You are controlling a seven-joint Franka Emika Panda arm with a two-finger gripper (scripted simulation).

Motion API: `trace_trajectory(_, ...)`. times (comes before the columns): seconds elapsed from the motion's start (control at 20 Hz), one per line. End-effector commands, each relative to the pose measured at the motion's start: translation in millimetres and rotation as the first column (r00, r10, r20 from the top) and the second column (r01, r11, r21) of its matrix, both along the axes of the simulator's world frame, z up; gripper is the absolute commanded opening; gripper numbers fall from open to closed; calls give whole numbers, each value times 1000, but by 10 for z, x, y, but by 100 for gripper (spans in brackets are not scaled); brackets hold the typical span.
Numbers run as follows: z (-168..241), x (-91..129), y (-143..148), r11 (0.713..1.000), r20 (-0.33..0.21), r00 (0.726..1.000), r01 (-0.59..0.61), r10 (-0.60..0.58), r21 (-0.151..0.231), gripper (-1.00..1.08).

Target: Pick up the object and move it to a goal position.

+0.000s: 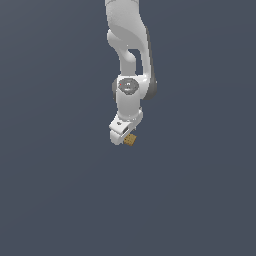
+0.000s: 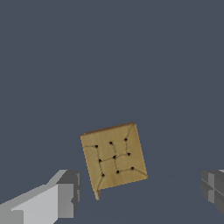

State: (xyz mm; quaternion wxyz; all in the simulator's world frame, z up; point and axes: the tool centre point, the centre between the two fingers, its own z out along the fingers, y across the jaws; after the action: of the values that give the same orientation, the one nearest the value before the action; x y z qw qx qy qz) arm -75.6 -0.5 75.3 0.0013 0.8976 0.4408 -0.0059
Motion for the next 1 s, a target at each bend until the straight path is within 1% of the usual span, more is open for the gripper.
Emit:
trace_trajectory(0.0, -41, -54, 6, 998, 2, 998, -64, 64, 2, 100)
trace_trajectory(0.2, -90, -122, 14, 990, 5, 990, -141, 141, 5, 100)
trace_trajectory(0.45, -129, -179, 22, 979, 8, 979, -203, 203, 7, 100)
trace_trajectory(0.7, -144, -203, 26, 973, 9, 973, -229, 229, 8, 100)
trace_trajectory(0.95, -169, -201, 23, 974, 9, 974, -225, 225, 8, 100)
